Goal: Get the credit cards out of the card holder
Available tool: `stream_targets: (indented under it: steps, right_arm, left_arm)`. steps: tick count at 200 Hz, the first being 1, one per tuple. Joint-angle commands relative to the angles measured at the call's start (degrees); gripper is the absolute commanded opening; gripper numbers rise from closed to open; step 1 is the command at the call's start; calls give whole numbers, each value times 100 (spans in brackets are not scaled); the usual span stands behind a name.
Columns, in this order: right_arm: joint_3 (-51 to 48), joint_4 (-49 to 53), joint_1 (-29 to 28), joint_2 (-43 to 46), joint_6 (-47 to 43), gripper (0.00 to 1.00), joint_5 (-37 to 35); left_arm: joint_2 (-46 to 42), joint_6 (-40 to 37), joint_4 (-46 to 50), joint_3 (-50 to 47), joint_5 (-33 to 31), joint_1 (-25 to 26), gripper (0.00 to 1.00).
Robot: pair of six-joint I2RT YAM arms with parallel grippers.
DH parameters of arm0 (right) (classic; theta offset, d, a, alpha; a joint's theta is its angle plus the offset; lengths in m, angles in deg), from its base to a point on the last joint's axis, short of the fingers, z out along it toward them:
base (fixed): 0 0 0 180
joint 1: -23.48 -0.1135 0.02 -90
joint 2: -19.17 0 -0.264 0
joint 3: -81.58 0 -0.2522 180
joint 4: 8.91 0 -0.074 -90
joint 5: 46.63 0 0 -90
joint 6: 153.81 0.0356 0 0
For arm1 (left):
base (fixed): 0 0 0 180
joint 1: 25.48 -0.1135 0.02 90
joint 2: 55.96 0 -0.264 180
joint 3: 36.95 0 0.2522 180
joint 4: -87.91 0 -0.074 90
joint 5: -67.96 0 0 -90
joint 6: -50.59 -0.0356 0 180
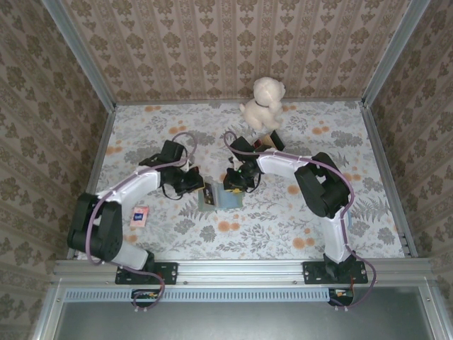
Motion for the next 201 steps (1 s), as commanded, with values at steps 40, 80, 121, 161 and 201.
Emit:
stream_targets:
  steps: [40, 80, 121, 161, 201]
  right_arm:
    - [-705, -1644, 305, 1558, 409, 66, 1002]
    - [-1088, -3017, 377, 1681, 1180, 77, 2248]
    - [-1483, -4513, 412, 1621, 2090, 72, 2863]
    - [-1737, -5498, 569, 1676, 2817, 56, 3127]
    - [-1805, -5809, 595, 1659, 3039, 48, 3329]
  left_arm:
    - [-1233, 344, -87, 152, 461, -141, 0]
    - [-1602, 1386, -1257, -39, 1267, -158, 0]
    - [-1720, 1976, -2076, -78, 1537, -204, 0]
    - [-1660, 2123, -2216, -180, 1490, -265, 0]
    - [-1654, 2185, -2274, -267, 1468, -310, 0]
